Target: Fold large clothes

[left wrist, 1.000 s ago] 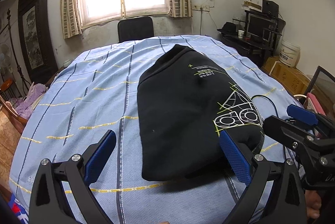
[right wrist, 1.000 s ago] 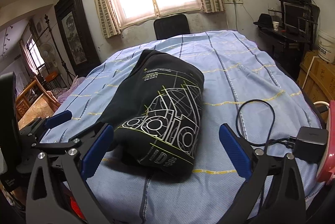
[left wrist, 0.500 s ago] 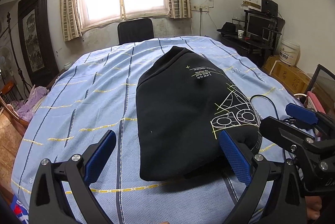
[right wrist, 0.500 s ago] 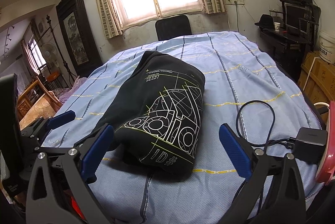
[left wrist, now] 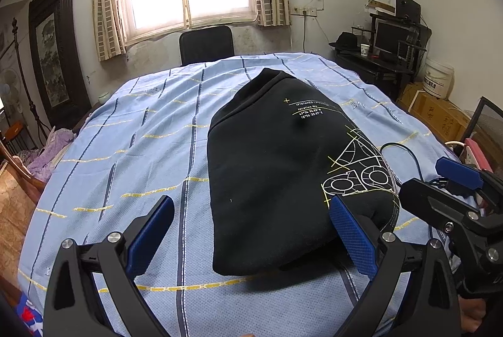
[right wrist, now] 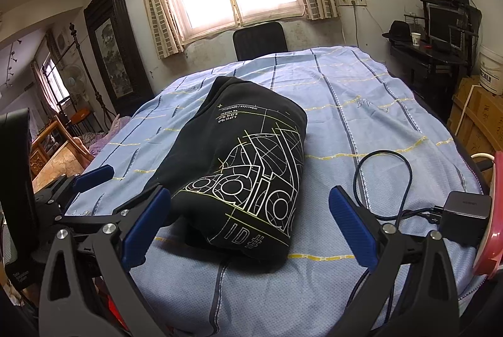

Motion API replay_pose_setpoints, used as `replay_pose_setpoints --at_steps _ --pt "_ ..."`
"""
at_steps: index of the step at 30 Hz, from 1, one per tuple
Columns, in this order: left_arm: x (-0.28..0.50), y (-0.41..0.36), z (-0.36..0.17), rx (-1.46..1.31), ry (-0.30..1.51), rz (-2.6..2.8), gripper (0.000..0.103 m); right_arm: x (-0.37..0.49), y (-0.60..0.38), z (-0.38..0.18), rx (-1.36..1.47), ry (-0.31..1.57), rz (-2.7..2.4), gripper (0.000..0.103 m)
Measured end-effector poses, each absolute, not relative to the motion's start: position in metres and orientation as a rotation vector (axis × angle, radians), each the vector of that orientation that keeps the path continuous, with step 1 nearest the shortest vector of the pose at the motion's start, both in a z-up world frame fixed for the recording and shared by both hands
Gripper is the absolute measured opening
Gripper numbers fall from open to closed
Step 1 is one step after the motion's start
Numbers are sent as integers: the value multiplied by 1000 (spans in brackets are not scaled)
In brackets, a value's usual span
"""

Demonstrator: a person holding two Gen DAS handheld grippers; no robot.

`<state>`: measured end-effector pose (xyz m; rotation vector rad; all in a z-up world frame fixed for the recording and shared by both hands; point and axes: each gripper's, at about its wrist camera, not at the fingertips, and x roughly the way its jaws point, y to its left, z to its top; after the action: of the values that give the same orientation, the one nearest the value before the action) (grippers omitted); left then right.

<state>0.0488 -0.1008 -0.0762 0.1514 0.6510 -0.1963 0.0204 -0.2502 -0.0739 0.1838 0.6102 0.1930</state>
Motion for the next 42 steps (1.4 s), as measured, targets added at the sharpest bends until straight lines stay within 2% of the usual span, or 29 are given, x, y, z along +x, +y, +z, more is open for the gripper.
replay_pose_setpoints --at_steps 42 --pt "47 -103 -79 167 657 -181 99 20 -249 -79 189 614 193 98"
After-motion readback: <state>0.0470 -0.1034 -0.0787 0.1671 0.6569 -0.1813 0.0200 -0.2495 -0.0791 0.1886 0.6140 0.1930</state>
